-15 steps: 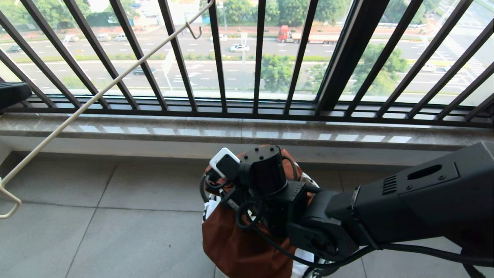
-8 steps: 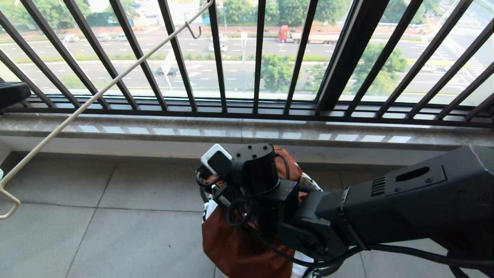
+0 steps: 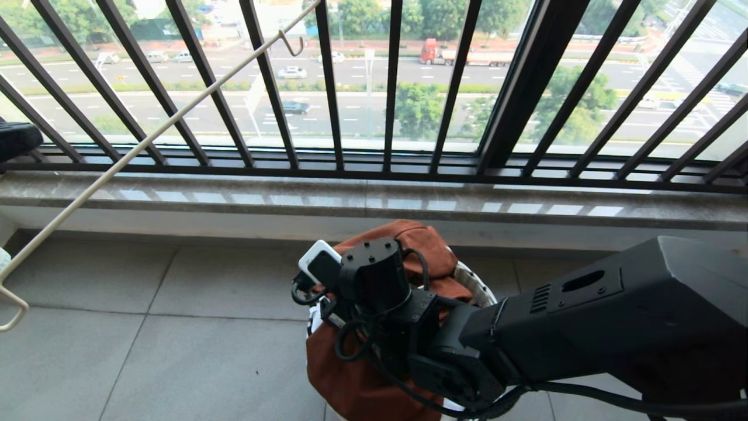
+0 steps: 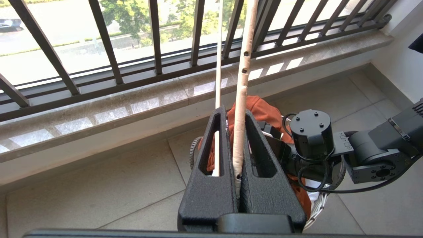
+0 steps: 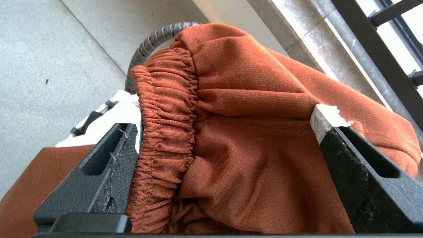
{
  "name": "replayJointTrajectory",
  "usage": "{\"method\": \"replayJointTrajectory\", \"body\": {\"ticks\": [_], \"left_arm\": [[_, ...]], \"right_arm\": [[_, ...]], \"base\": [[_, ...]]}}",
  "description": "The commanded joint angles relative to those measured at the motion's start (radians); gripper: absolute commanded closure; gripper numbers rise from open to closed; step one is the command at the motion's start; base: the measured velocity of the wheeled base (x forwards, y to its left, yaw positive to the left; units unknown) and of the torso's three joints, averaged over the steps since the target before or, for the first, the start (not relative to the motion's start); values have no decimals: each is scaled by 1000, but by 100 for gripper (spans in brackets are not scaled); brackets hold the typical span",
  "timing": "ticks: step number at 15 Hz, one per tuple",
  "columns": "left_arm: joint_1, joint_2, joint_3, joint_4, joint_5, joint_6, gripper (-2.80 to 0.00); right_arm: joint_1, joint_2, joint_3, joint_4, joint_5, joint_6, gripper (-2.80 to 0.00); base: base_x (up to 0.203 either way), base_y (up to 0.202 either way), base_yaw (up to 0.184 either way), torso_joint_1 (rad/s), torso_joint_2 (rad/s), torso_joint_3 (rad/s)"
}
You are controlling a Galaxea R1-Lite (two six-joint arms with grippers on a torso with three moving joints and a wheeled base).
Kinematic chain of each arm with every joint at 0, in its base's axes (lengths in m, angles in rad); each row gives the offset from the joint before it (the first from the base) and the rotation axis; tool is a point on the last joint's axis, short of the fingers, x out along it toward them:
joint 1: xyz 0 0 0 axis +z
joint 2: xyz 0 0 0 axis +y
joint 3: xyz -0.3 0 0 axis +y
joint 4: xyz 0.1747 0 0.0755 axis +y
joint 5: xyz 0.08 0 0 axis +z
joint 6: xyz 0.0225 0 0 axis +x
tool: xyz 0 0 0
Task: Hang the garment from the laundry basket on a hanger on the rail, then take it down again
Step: Pick up clothes from the basket
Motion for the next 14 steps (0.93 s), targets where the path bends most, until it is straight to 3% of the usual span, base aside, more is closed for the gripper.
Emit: {"method": "replayJointTrajectory", "body": {"ticks": [1,6,13,14], "left_arm": [[0,-2,0,1,-1,1,0],[0,-9,-4,1,-1,0,0],[0,-16,-9,1,-1,0,0],[0,-17,-9,1,1,0,0]], "right_arm": [[3,4,20,-3,-4,-4,-280],[27,-5,71,-3,-27,-16,-280],[6,33,-30,2,-38,-40,-280],[3,42,-39,3,-39,-41,0]], "base": [[0,0,0,0,0,0],[0,0,0,0,0,0],[0,0,0,0,0,0],[0,0,0,0,0,0]]}}
